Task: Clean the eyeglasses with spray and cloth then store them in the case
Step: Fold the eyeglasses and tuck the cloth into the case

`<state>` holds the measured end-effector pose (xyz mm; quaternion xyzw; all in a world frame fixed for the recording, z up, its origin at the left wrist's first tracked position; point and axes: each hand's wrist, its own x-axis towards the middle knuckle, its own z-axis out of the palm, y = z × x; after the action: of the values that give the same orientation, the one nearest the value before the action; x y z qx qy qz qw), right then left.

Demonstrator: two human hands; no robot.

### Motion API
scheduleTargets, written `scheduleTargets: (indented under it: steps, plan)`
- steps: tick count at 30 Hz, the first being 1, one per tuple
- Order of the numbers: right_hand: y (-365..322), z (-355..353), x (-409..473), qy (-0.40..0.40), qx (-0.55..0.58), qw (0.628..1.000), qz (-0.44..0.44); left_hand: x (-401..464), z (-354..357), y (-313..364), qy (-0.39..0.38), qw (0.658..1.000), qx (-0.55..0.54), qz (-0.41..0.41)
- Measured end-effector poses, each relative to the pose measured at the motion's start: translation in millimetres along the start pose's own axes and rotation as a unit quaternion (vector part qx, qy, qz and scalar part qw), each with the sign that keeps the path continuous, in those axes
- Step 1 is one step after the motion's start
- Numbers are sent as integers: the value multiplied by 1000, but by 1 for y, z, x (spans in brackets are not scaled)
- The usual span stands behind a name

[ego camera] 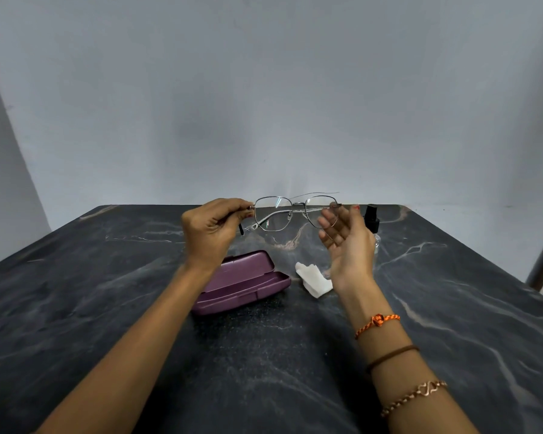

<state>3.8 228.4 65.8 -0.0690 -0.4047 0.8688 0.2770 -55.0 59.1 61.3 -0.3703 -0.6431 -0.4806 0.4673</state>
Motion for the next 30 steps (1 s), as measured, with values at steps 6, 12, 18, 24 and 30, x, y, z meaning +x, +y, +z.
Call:
scheduleTargets:
  steps: [6,12,18,24,30]
  plan:
    - [4,-2,0,-46,42,992,112,2,-5,-3,16,1000,14,13]
    - [3,-4,0,-50,37,993,104,0,-4,-9,24,999,30,25]
    - [2,-4,0,-45,36,993,100,-1,-2,-12,47,998,26,17]
    - [3,-4,0,-24,38,995,92,1,5,-7,66,998,-21,-10]
    - [3,-3,-1,-30,31,995,88,6,9,9,95,934,-267,-217]
